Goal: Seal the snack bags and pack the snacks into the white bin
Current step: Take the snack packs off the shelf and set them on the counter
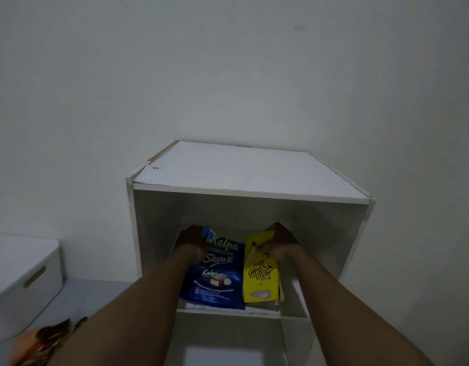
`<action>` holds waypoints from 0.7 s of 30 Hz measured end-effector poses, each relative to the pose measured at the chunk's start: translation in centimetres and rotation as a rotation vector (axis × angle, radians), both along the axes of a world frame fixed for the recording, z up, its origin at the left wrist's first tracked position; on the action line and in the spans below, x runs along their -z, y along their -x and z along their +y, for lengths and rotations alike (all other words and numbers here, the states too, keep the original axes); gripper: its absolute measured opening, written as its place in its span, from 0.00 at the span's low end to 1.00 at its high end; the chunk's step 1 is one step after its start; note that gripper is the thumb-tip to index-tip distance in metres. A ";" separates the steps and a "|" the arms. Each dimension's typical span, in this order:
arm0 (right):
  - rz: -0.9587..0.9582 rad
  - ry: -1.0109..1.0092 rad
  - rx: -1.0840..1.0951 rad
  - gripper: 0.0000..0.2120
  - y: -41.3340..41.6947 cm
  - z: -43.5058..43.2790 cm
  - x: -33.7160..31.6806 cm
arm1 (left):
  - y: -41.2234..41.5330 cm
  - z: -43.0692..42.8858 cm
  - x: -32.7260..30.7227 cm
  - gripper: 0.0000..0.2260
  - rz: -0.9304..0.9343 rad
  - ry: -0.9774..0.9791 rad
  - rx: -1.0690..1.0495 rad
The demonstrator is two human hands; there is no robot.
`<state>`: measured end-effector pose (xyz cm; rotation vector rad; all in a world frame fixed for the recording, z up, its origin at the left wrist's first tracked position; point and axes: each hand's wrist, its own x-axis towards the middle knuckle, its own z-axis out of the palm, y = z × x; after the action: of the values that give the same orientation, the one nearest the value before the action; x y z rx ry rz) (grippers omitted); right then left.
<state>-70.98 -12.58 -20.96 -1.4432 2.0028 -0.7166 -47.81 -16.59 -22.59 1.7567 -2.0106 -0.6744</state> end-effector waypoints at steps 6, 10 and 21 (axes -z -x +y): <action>-0.009 0.198 0.055 0.18 -2.0 5.2 -2.7 | -1.3 2.8 -2.1 0.21 0.207 0.059 0.097; 0.004 0.275 0.085 0.16 -3.6 10.3 -4.4 | -2.3 5.6 -3.7 0.13 0.278 0.131 0.168; 0.228 0.404 0.391 0.15 -10.9 29.0 -6.2 | -6.2 17.4 -5.7 0.12 0.306 0.154 0.447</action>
<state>-60.05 16.38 -14.81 -1.4101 2.4583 -1.2284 -41.59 0.80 -16.92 1.0484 -2.1777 -0.8372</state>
